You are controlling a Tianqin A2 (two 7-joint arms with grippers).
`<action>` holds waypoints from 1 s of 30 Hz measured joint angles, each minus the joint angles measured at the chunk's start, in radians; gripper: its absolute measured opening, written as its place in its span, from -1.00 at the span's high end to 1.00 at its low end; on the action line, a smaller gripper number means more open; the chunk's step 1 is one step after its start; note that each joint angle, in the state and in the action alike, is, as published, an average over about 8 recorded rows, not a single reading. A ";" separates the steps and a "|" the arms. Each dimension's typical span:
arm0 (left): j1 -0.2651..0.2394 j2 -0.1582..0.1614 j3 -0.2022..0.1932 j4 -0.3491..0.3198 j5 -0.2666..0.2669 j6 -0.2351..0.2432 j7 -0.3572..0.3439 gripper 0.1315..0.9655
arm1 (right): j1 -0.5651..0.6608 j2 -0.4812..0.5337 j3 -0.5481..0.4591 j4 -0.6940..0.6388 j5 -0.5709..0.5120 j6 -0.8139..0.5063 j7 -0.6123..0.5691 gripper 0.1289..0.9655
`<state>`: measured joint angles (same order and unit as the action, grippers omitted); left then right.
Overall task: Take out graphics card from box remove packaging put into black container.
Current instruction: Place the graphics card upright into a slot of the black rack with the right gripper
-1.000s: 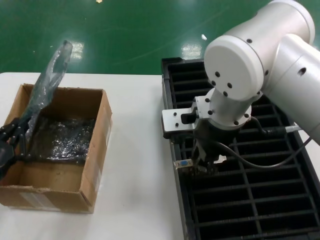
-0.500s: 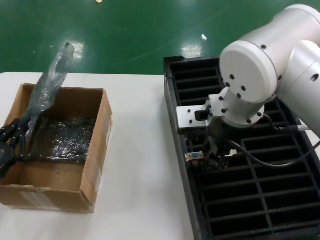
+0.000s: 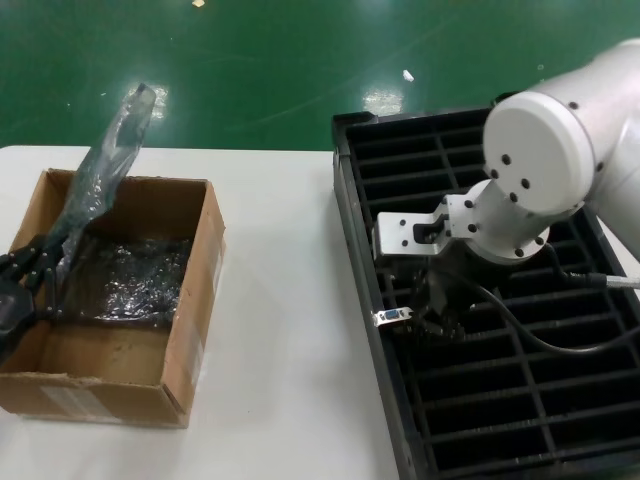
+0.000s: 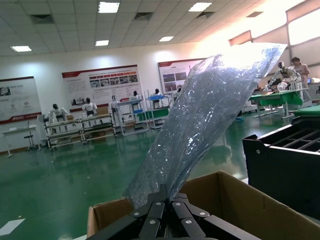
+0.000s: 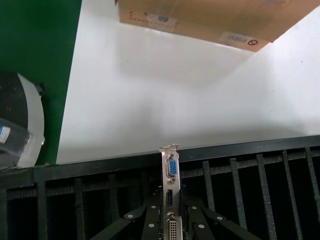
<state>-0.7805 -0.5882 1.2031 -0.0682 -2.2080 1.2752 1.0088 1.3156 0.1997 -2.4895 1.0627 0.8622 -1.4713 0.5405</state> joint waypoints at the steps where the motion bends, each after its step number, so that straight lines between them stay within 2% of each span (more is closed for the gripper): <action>1: -0.001 0.000 0.000 0.000 0.000 -0.001 0.000 0.98 | -0.005 0.004 0.006 -0.003 0.003 0.005 -0.003 0.86; 14: -0.014 -0.002 0.004 0.011 0.004 -0.008 0.004 0.98 | -0.029 0.018 0.075 -0.049 0.044 0.063 -0.044 0.86; 30: -0.017 -0.008 0.001 0.014 0.002 -0.009 0.007 0.98 | -0.043 0.005 0.081 -0.112 0.048 0.083 -0.081 0.86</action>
<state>-0.7980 -0.5958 1.2046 -0.0541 -2.2059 1.2663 1.0156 1.2729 0.2050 -2.4089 0.9502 0.9098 -1.3885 0.4597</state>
